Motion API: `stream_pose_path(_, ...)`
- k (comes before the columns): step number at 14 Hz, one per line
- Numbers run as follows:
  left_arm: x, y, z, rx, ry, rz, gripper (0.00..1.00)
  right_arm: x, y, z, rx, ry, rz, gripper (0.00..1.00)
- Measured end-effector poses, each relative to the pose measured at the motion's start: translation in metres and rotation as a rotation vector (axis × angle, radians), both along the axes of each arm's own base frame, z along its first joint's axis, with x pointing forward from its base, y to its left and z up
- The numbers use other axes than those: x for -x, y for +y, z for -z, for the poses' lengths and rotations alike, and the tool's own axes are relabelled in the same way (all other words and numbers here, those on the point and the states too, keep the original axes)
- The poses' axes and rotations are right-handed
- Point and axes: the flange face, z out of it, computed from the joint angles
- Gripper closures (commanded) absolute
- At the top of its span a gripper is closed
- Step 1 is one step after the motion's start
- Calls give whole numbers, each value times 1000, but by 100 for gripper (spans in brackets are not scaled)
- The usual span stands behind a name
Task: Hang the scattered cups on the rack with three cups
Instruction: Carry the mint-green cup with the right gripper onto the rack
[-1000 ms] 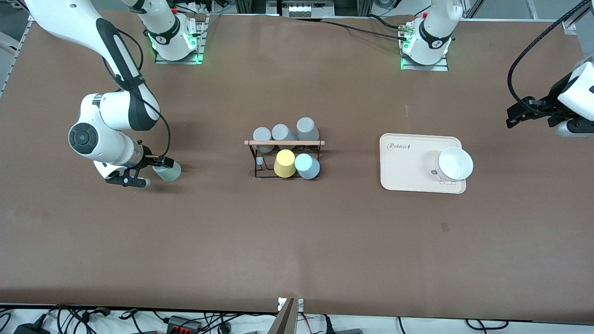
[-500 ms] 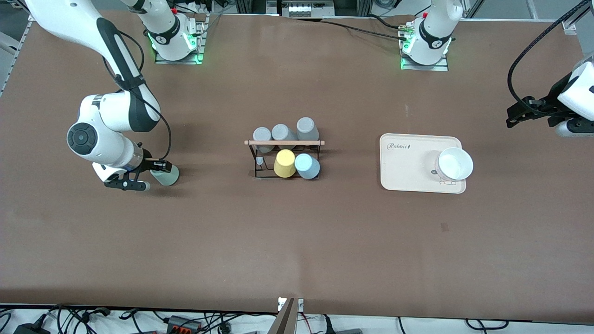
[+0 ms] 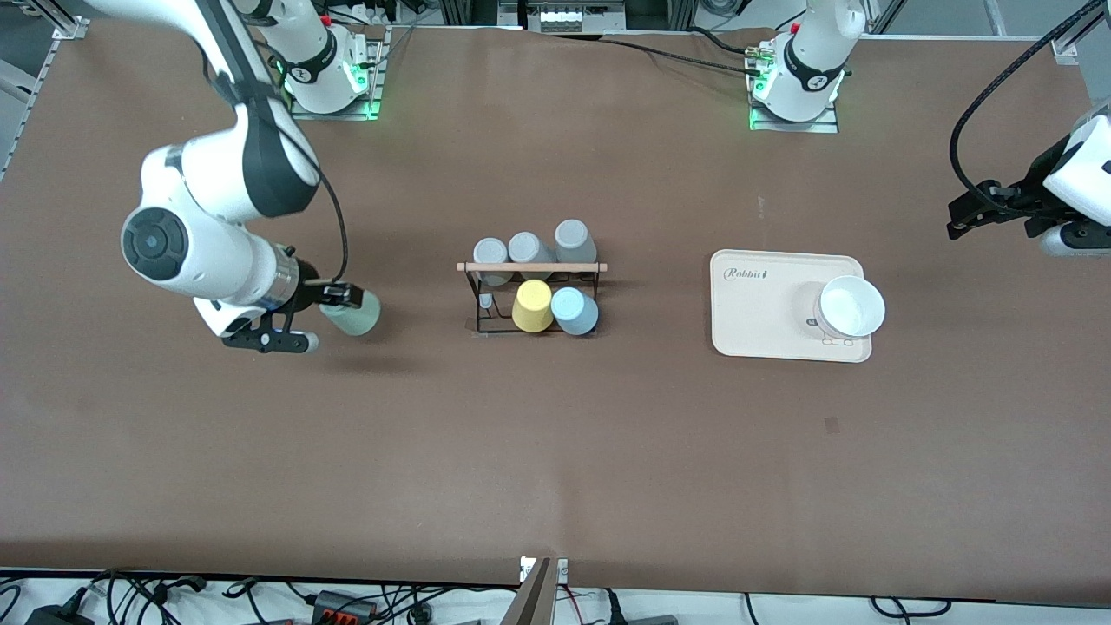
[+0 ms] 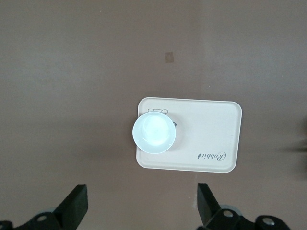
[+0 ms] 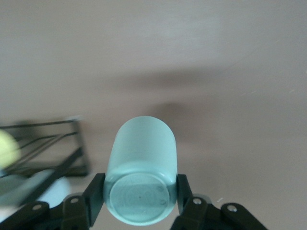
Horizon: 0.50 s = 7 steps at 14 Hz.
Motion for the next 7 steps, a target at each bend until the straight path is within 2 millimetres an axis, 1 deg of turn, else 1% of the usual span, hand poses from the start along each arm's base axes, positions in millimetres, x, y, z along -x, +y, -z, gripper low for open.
stream_pose_path(2, 1, 4, 1, 0, 8, -7, 0, 3, 34, -30, -35, -16, 26, 96)
stream_pose_path(4, 1, 6, 1, 0, 8, -11, 0, 11, 70, -48, -59, -24, 53, 100)
stream_pose_path(6, 1, 6, 1, 0, 8, -11, 0, 21, 104, -50, -59, -20, 54, 100)
stream_pose_path(7, 1, 6, 1, 0, 8, -11, 0, 22, 114, -47, -58, -17, 53, 100)
